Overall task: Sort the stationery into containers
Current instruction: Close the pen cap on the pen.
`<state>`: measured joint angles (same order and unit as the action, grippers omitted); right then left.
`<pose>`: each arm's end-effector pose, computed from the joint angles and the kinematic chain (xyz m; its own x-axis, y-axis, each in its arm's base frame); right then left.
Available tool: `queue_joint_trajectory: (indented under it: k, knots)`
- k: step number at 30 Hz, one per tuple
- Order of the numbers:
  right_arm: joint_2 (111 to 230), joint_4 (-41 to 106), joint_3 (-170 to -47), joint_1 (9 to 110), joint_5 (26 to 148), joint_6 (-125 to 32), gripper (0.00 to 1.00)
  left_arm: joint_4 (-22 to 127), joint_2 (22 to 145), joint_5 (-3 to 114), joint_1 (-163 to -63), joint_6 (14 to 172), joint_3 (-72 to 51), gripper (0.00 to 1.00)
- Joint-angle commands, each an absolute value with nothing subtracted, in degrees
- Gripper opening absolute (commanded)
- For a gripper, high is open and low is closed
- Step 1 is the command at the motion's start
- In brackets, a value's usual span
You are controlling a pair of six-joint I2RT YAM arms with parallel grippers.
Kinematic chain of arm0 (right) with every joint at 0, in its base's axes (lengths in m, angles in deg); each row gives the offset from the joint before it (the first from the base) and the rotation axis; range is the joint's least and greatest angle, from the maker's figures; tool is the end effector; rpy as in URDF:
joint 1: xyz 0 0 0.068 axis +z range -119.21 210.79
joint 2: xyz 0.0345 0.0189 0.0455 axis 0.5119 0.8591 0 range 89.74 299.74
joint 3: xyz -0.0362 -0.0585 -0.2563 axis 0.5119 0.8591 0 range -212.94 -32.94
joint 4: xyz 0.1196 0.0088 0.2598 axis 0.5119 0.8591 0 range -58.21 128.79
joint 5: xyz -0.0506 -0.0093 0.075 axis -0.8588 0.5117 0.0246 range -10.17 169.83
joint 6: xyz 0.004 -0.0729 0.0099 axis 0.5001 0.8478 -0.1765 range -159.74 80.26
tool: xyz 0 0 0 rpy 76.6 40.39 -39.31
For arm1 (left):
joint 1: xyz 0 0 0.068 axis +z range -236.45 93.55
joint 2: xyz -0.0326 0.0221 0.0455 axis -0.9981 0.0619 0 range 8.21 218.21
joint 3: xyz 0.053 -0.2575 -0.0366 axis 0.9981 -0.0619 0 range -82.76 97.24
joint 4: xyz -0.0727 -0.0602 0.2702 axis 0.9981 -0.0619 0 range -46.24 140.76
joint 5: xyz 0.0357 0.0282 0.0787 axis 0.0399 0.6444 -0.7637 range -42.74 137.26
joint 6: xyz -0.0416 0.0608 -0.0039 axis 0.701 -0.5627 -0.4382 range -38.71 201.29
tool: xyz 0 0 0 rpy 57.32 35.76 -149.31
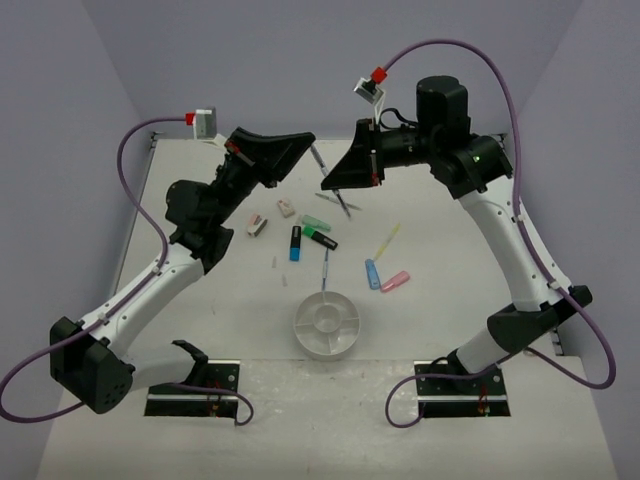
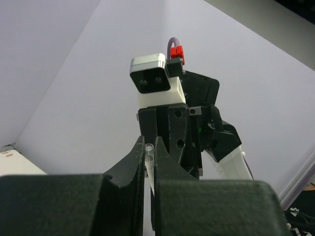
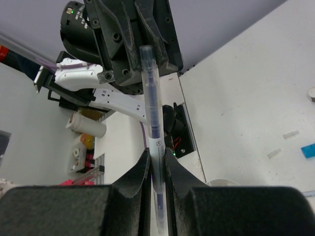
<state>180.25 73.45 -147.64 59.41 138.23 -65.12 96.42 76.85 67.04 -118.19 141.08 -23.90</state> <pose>0.2789 0.2119 0.5038 -0.6514 -0.0996 -0.7522 -0.7582 0.1256 0.6399 0.2536 -0.1814 0.4427 -0.3785 -0.7221 -0.5790 0.7972 0.0636 -0.6004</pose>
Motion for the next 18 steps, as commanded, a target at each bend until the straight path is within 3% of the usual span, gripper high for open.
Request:
queue_joint_trajectory:
  k: [1, 8, 16, 17, 18]
  knots:
    - [181.4, 54.12, -149.97, 58.72, 134.07, -68.7, 0.0, 79.02, 76.76, 86.98, -124.64, 133.74, -24.0, 0.0]
    - [175.37, 58.41, -134.62, 65.06, 128.42, -59.68, 0.0, 61.74, 82.07, 90.98, -124.68, 118.55, -3.05, 0.0]
    - [166.99, 52.07, -119.38, 65.16, 120.85, -61.09, 0.0, 59.33, 81.8, 84.98, -124.6, 116.64, -1.32, 0.0]
    - [166.42, 52.13, -118.52, 65.16, 119.9, -60.97, 0.0, 58.21, 81.29, 83.14, -124.56, 115.98, -1.45, 0.15]
    - [165.78, 52.06, -117.39, 65.16, 118.71, -60.92, 0.0, 56.97, 80.66, 80.77, -124.53, 115.35, -1.46, 0.37]
